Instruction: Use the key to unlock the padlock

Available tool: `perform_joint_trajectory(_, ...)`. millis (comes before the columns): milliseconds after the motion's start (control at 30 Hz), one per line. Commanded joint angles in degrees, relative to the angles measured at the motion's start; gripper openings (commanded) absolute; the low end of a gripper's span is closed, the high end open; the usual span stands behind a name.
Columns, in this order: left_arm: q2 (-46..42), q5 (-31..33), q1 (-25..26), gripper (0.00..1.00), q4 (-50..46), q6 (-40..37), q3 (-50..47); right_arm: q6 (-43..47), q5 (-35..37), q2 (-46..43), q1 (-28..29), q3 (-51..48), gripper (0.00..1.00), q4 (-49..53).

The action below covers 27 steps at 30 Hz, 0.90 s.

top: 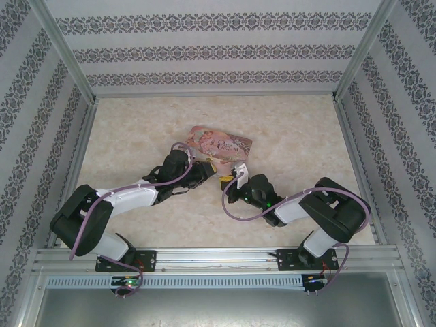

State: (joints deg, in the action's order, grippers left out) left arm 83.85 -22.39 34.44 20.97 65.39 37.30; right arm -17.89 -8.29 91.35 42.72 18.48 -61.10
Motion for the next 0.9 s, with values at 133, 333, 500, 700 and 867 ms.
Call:
perform_joint_trajectory(133,0.1,-6.0,1.8,0.2,4.0,0.8,0.7,-1.4,3.7,0.1,-0.7,2.1,0.0,-3.4)
perform_joint_trajectory(333,0.2,-6.0,1.8,0.21,4.1,0.9,0.6,-1.8,3.6,0.1,-0.7,2.3,0.0,-3.6)
perform_joint_trajectory(500,0.3,-5.8,1.9,0.21,4.7,1.1,0.5,-2.1,4.3,0.2,-0.9,1.9,0.0,-3.8)
perform_joint_trajectory(700,0.7,-5.7,1.9,0.2,5.3,1.4,0.5,-2.7,4.6,0.1,-1.0,1.6,0.0,-3.8)
perform_joint_trajectory(867,1.1,-5.7,1.9,0.21,6.0,1.8,0.4,-3.1,4.8,0.1,-1.1,1.6,0.0,-3.9)
